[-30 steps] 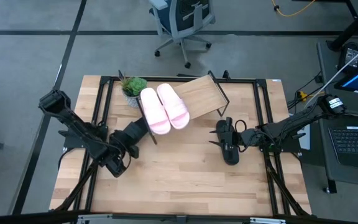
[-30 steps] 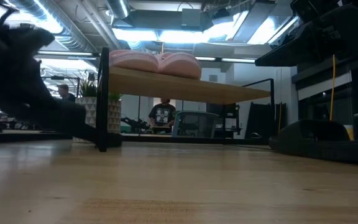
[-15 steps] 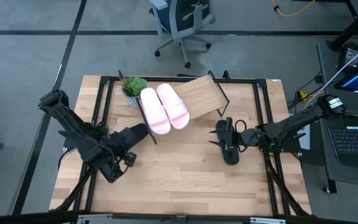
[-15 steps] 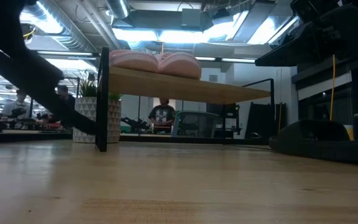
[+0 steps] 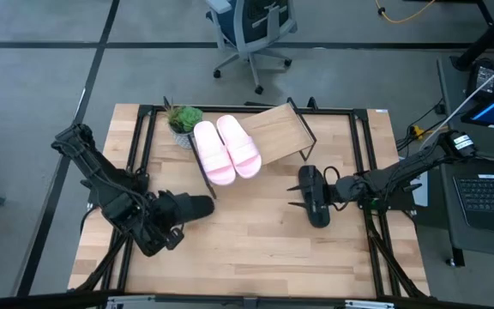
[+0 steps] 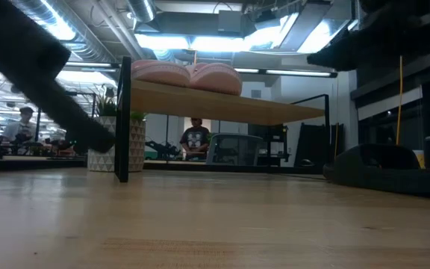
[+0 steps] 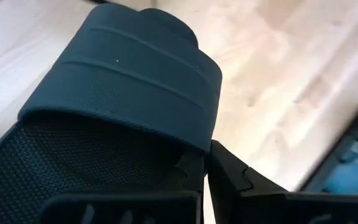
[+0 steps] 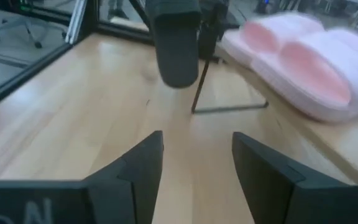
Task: Pick and place slides into the shelf
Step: Put the left black slide on the shelf
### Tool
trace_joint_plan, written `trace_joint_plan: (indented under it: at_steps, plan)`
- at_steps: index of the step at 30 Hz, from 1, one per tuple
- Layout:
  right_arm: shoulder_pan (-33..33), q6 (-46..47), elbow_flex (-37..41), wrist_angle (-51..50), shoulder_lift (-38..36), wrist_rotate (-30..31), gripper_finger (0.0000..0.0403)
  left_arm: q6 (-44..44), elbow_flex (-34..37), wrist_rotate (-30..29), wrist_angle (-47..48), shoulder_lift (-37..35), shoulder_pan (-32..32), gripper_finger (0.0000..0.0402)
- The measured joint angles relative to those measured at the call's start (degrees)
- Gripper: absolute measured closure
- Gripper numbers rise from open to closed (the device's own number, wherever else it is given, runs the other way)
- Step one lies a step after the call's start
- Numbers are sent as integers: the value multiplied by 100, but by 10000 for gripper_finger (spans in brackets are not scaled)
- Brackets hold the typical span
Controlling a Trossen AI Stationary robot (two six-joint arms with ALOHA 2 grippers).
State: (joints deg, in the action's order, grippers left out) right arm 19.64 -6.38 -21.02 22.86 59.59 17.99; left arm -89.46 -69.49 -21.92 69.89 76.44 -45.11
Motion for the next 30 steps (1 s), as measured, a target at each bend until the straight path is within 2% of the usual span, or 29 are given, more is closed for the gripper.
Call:
trace_joint_plan:
  at_steps: [6,15,19,26,30]
  plan:
    - [0,-173,0,290,0,-15,210,724,-227,-52,-527,0,-118,401]
    - [120,-490,-275,718,0,-21,210,2073,-227,-1061,-1215,14,-194,401]
    - [118,-617,-519,702,0,-14,210,2654,-183,-1243,-1368,71,14,401]
    - [111,-599,-627,604,0,38,210,3890,174,-1245,-2381,88,505,401]
    - [111,-1004,-627,576,0,31,210,4055,337,-1223,-2590,86,777,401]
